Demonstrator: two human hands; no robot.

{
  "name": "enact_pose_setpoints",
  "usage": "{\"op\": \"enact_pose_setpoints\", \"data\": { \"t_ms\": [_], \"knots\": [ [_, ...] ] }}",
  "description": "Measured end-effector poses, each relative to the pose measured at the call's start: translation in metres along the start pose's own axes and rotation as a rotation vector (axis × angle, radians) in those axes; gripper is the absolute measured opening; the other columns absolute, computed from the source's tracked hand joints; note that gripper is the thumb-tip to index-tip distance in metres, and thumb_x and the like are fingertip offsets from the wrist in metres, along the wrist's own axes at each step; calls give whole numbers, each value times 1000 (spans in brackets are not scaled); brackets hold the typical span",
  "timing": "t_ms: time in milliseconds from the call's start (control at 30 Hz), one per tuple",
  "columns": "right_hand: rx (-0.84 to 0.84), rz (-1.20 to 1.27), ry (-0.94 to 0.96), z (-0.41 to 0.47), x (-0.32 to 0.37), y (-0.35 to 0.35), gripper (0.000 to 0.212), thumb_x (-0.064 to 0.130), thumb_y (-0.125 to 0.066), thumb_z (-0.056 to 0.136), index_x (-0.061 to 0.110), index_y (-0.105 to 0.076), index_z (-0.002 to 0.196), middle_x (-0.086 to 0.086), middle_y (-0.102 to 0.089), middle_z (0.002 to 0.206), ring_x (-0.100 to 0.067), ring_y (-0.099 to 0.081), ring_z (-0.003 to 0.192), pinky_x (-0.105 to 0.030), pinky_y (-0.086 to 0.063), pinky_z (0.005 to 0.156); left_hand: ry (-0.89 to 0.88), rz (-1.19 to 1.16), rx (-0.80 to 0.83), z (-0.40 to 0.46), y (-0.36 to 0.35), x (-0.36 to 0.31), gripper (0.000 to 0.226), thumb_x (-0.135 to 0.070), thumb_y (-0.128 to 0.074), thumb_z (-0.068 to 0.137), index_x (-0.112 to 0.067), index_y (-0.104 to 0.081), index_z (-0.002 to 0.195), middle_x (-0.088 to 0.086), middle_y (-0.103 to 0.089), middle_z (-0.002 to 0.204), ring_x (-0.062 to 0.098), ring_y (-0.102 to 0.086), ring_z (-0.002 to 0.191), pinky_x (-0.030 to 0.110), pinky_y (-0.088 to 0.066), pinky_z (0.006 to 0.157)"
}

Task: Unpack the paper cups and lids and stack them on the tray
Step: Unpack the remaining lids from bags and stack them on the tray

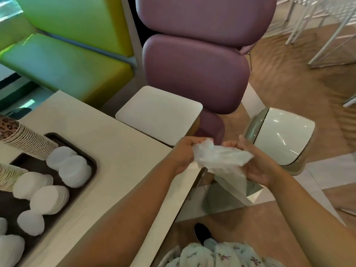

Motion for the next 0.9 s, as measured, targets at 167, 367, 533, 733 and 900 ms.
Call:
{"op": "enact_pose_setpoints", "data": {
  "t_ms": [167,367,533,733,900],
  "knots": [
    [-56,-354,3,-15,9,35,42,1,-58,86,26,-56,120,-2,-53,122,-22,-57,104,-24,-56,70,-94,100,85,27,-38,-6,30,0,-43,92,-7,-69,107,6,-63,112,27,-60,102,27,-56,75],
    [-361,-529,190,-44,57,113,29,-3,-55,90,19,-73,95,-6,-68,105,-14,-66,79,-18,-51,56,-108,232,165,70,-87,-3,42,16,-37,83,-10,-66,67,14,-67,103,21,-60,90,33,-50,86],
    [-776,-1028,418,-76,112,151,38,-9,-49,88,22,-70,95,15,-66,98,10,-58,77,-6,-37,65,-569,871,20,90,-127,-36,39,10,-48,80,-9,-66,109,7,-55,116,20,-52,100,27,-41,89],
    [-766,-1560,314,-39,108,142,36,-1,-53,89,12,-64,120,-18,-60,120,-36,-58,104,-35,-43,85,-761,1579,249,102,-190,0,59,-3,-47,90,-14,-30,146,5,-25,153,27,-26,135,42,-33,100],
    [-509,-1702,-54,29,64,170,40,33,-54,93,17,-52,130,-7,-57,127,-23,-55,114,-29,-42,91,-828,1585,334,108,-205,27,41,-10,-48,80,-14,-62,119,5,-57,126,23,-52,116,36,-49,86]
  ]
}}
Point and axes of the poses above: each hand's wrist, its own z-axis towards the middle knuckle, its own y-axis out of the back of the hand, x = y × z, the point moved 10 cm from there along z, towards the middle knuckle
